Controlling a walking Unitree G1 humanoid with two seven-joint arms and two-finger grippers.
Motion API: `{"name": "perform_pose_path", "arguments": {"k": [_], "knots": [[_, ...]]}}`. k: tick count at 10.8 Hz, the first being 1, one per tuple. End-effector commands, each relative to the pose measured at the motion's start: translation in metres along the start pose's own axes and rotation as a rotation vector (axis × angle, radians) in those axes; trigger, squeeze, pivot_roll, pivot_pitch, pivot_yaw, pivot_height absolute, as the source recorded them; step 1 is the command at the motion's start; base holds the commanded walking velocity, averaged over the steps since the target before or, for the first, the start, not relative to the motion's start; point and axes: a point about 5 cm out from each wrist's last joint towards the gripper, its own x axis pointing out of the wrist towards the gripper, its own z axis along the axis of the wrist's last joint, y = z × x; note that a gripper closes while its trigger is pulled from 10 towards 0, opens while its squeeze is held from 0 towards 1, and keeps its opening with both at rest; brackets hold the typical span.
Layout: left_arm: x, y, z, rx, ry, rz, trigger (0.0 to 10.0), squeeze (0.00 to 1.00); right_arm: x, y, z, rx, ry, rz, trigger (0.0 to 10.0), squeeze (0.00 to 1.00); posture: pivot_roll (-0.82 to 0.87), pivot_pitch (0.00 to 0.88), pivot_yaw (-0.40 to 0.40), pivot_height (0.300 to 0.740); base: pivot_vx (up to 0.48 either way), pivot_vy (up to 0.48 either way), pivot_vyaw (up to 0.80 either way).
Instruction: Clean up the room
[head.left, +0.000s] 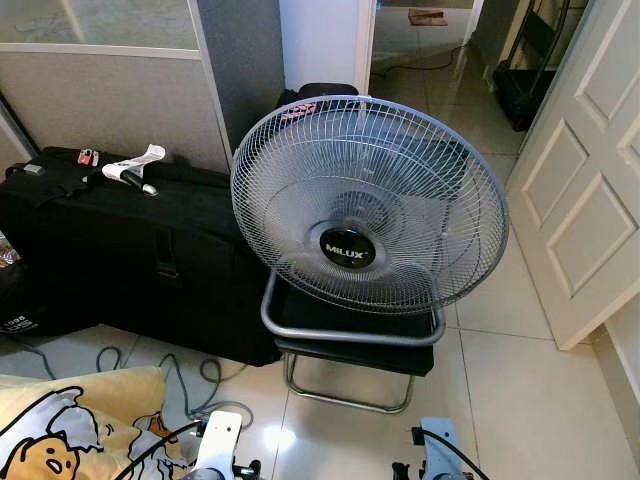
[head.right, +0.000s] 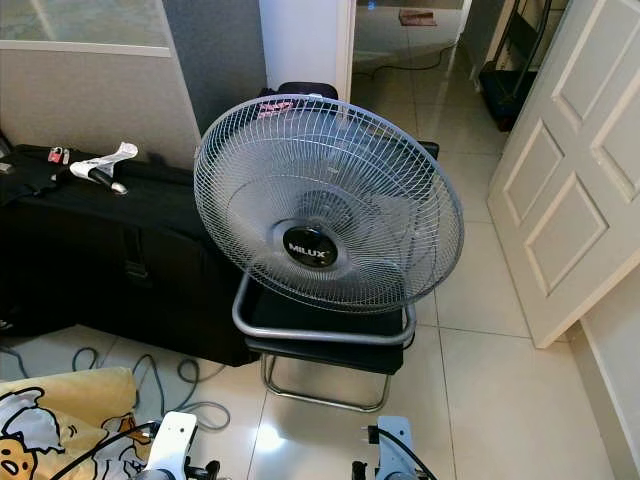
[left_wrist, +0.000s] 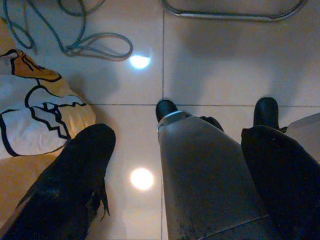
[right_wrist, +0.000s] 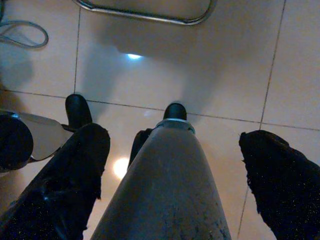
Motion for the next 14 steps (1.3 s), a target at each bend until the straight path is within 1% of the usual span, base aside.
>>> {"name": "perform_pose_path", "arguments": {"k": [1, 3, 4, 5, 6, 7, 8, 9, 10, 11, 12, 13, 14], "knots": [[0.002, 0.011, 0.027, 0.043, 0.168, 0.072, 10.0, 0.00, -0.002, -0.029, 0.010, 0.025, 0.103, -0.064, 10.0, 0.00, -0.12, 0.000, 0.105, 0.740, 0.000, 0.000, 0.00], [0.002, 0.011, 0.027, 0.043, 0.168, 0.072, 10.0, 0.00, -0.002, -0.029, 0.010, 0.025, 0.103, -0.064, 10.0, 0.00, -0.12, 0.000, 0.105, 0.740, 0.000, 0.000, 0.00], [0.001, 0.012, 0.011, 0.056, 0.184, 0.074, 10.0, 0.00, -0.002, -0.029, 0.004, -0.023, 0.114, -0.071, 10.0, 0.00, -0.09, 0.000, 0.058, 0.740, 0.000, 0.000, 0.00], [-0.001, 0.011, -0.008, 0.058, 0.204, 0.073, 10.0, 0.00, -0.002, -0.028, -0.003, -0.079, 0.127, -0.076, 10.0, 0.00, -0.09, 0.000, 0.058, 0.740, 0.000, 0.000, 0.00], [-0.002, 0.009, -0.013, 0.058, 0.211, 0.067, 10.0, 0.00, -0.002, -0.025, 0.000, -0.070, 0.102, -0.057, 10.0, 0.00, -0.08, 0.000, 0.058, 0.740, 0.000, 0.000, 0.00], [0.000, 0.004, -0.009, 0.065, 0.213, 0.052, 10.0, 0.00, -0.001, -0.022, 0.008, -0.076, 0.084, -0.039, 10.0, 0.10, -0.08, 0.000, 0.061, 0.740, 0.000, 0.000, 0.00], [0.000, 0.003, -0.005, 0.065, 0.208, 0.050, 10.0, 0.00, -0.001, -0.021, 0.011, -0.076, 0.074, -0.025, 10.0, 0.86, -0.08, 0.000, 0.061, 0.740, 0.000, 0.000, 0.00], [0.002, 0.002, 0.007, 0.052, 0.171, 0.043, 10.0, 0.00, -0.001, -0.013, 0.030, -0.079, -0.032, 0.024, 10.0, 1.00, -0.08, 0.000, 0.063, 0.740, 0.000, 0.000, 0.00], [0.003, 0.001, 0.027, 0.038, 0.097, 0.024, 10.0, 1.00, -0.003, 0.001, 0.061, -0.233, -0.186, 0.113, 10.0, 1.00, -0.09, 0.000, 0.074, 0.740, 0.000, 0.000, 0.00], [0.004, 0.001, 0.052, 0.053, -0.007, 0.011, 10.0, 1.00, -0.008, 0.011, 0.087, -0.418, -0.312, 0.166, 10.0, 1.00, -0.10, 0.000, 0.071, 0.740, 0.000, 0.000, 0.00], [0.003, 0.001, 0.068, 0.090, -0.091, 0.014, 10.0, 1.00, -0.015, 0.013, 0.101, -0.437, -0.441, 0.213, 10.0, 1.00, -0.10, 0.000, 0.074, 0.740, 0.000, 0.000, 0.00], [-0.001, 0.000, 0.092, 0.118, -0.221, -0.041, 10.0, 1.00, -0.023, 0.010, 0.117, -0.315, -0.529, 0.298, 10.0, 1.00, -0.10, 0.000, 0.077, 0.740, 0.000, 0.000, 0.00], [-0.013, 0.006, 0.113, 0.072, -0.396, -0.073, 10.0, 1.00, -0.033, 0.010, 0.129, -0.333, -0.610, 0.374, 10.0, 1.00, -0.11, 0.000, 0.082, 0.740, 0.000, 0.000, 0.00]]}}
